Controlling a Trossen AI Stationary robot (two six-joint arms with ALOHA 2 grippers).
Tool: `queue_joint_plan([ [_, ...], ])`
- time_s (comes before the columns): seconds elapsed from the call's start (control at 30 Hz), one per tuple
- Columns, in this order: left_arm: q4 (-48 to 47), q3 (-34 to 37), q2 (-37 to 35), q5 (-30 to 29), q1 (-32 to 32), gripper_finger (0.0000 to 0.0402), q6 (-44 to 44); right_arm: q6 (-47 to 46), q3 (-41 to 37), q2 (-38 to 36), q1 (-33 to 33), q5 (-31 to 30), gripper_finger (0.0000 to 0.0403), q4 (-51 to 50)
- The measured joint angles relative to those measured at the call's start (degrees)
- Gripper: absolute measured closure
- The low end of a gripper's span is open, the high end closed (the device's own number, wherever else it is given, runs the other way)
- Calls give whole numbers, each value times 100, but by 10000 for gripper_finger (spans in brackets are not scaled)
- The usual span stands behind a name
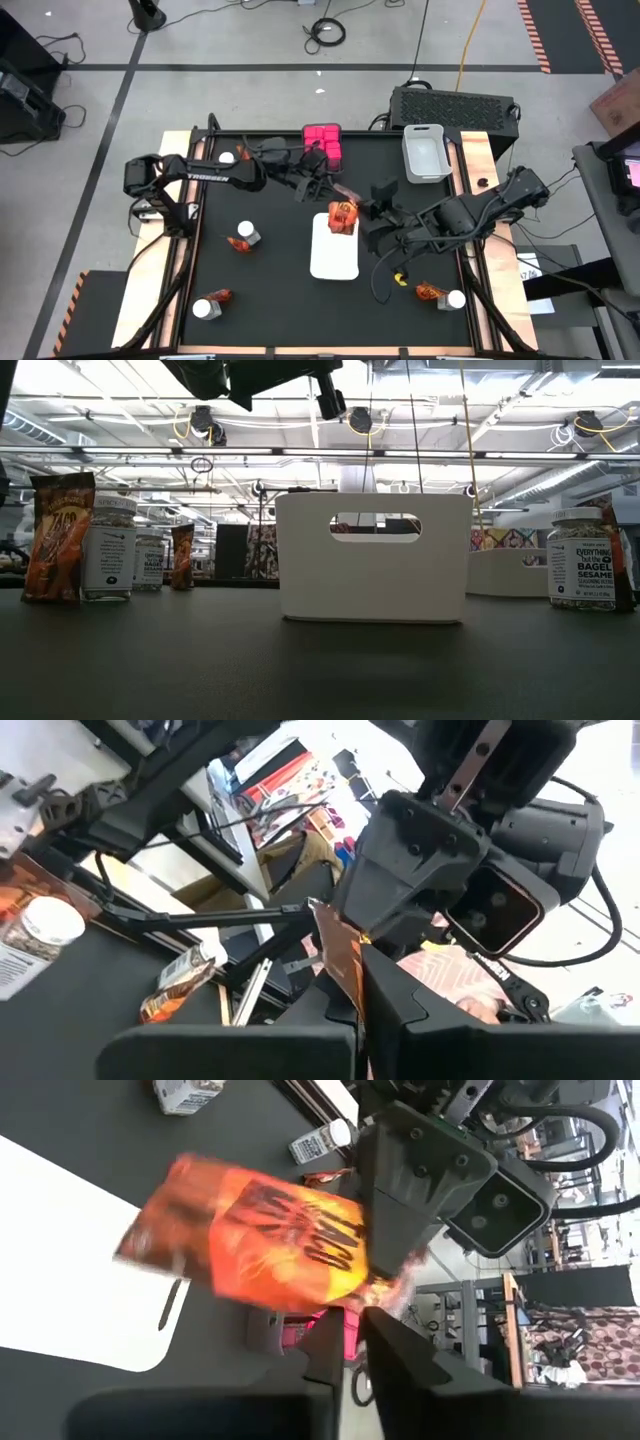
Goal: Sort spices by type
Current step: Put the orange seasoning pack into the white bin
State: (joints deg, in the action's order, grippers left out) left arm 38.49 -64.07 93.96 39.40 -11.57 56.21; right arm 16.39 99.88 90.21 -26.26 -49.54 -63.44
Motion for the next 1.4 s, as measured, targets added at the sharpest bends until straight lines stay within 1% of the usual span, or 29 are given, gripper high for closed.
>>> queue_joint_plan([
  [0.1,-22,0,-45,82,-108,400,2,-281,0,-51,-11,73,329,-101],
  [0.17,34,0,-89,91,-156,400,-7,-556,0,-133,-25,288,304,-209],
  [0.23,25,-2,-152,88,-171,400,-45,-1029,0,-263,-59,583,282,-443],
  [0.3,-24,-2,-220,91,-149,400,-308,-1859,0,-465,-63,1047,263,-743],
  [0.4,-187,-2,-376,37,-14,400,-746,-3453,0,-762,-29,1621,244,-1272],
  [0.47,-303,-17,-414,-52,151,401,-1103,-4319,0,-895,-22,1706,236,-1543],
  [0.57,-604,-11,-431,-164,496,401,-1555,-5111,0,-1050,-89,1685,230,-1755],
  [0.63,-871,-11,-447,-477,787,401,-1989,-5300,0,-1135,-182,1665,229,-1801],
  [0.7,-1284,-11,-451,-998,1106,401,-2525,-5299,0,-1189,-281,1632,231,-1811],
  [0.77,-1760,-9,-446,-1705,1435,401,-3002,-5292,0,-1209,-396,1474,233,-1823],
  [0.87,-2225,-9,-419,-2979,1919,401,-3605,-5248,0,-1226,-584,1319,237,-1831],
  [0.97,-2177,96,-314,-3939,2272,401,-3957,-5231,0,-1222,-846,1333,238,-1817],
  [1.03,-1825,246,-183,-4391,2404,401,-3877,-5231,0,-1222,-1031,1335,238,-1759],
  [1.13,-1188,559,67,-4497,2452,401,-3520,-5374,-2,-1222,-1334,1298,238,-1732],
  [1.23,-747,755,320,-4493,2491,401,-3152,-5704,-2,-1222,-1673,901,238,-1837],
  [1.3,-527,763,448,-4504,2578,401,-3167,-5874,-44,-1224,-1859,575,238,-1924],
  [1.4,-493,758,558,-4611,2713,401,-3550,-6118,-187,-1224,-2021,206,238,-2030],
])
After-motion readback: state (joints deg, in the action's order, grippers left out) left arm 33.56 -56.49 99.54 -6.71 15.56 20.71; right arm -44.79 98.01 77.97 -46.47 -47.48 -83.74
